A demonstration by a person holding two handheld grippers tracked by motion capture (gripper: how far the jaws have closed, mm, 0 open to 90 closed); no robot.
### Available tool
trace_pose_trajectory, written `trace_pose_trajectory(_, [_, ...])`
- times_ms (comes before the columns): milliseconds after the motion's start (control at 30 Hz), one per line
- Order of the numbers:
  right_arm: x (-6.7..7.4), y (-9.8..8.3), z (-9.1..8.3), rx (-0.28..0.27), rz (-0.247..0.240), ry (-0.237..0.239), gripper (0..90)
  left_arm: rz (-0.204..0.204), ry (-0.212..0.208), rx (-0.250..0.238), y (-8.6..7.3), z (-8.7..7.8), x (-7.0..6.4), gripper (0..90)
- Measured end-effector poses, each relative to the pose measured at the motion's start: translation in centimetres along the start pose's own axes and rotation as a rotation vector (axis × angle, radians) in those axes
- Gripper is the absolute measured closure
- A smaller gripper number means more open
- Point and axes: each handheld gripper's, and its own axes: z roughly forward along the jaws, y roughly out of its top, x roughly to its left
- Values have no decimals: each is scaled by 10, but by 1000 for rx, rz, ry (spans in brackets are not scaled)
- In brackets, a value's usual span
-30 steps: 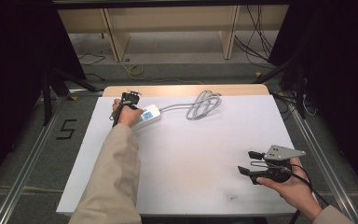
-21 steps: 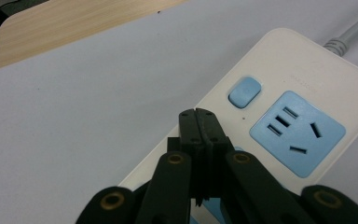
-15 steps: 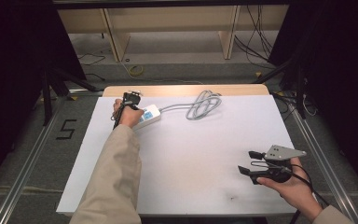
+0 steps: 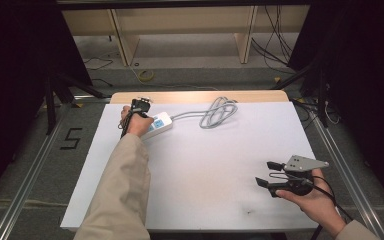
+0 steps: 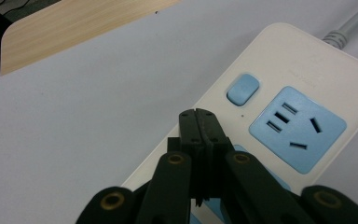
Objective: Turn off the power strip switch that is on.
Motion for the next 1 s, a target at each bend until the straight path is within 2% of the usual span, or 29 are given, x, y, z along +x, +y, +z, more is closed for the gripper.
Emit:
trace_pose_trajectory(267, [0,0,0,-3,-1,-2,286,-15,-9,-3,0,0,2,900])
trace_pose_trajectory(567, [0,1,-1,-8,-2,-4,287,-7,-9,-2,0,0,2,900])
trace_pose_trajectory(667, [0,1,-2,-11,0,-4,287,-15,-6,-18,1,-2,3,900])
trace_pose_trajectory(800, [0,1,-1,-11,-2,-4,287,-7,-9,-4,-1,-4,6,900])
trace_pose_trajectory(1000, [-1,1,-1,-11,-6,-6,287,-21,1,-42,-1,-13,12,898])
